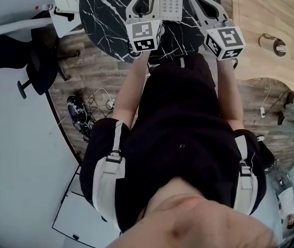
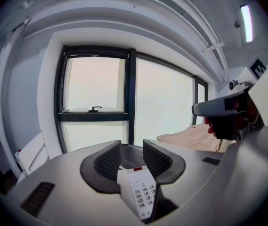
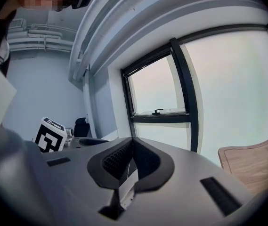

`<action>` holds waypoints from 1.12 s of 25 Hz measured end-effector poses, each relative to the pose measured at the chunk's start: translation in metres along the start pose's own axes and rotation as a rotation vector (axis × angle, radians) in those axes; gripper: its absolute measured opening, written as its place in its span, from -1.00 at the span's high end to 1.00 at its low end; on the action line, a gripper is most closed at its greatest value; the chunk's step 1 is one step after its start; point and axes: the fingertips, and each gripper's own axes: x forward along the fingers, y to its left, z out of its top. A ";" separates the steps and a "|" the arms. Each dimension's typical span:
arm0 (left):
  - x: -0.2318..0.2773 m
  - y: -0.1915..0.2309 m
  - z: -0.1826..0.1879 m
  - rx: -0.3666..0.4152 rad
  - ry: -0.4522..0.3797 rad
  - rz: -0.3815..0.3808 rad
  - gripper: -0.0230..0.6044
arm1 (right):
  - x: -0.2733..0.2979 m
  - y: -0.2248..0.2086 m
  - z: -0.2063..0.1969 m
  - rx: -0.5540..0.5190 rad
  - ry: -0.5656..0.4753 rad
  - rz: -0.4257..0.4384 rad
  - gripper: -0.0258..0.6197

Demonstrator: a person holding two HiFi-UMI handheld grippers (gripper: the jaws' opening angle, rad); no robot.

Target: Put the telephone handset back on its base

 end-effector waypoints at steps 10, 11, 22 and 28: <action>-0.027 0.001 0.053 0.032 -0.117 -0.014 0.69 | -0.001 -0.005 0.025 -0.036 -0.049 -0.006 0.83; -0.029 0.001 0.056 0.035 -0.124 -0.015 0.74 | 0.000 -0.004 0.027 -0.039 -0.053 -0.005 0.83; -0.043 0.005 0.074 0.041 -0.163 -0.038 0.88 | 0.007 0.009 0.046 -0.066 -0.088 0.020 0.83; -0.044 0.011 0.076 0.035 -0.165 -0.040 0.88 | 0.011 0.019 0.048 -0.082 -0.091 0.043 0.83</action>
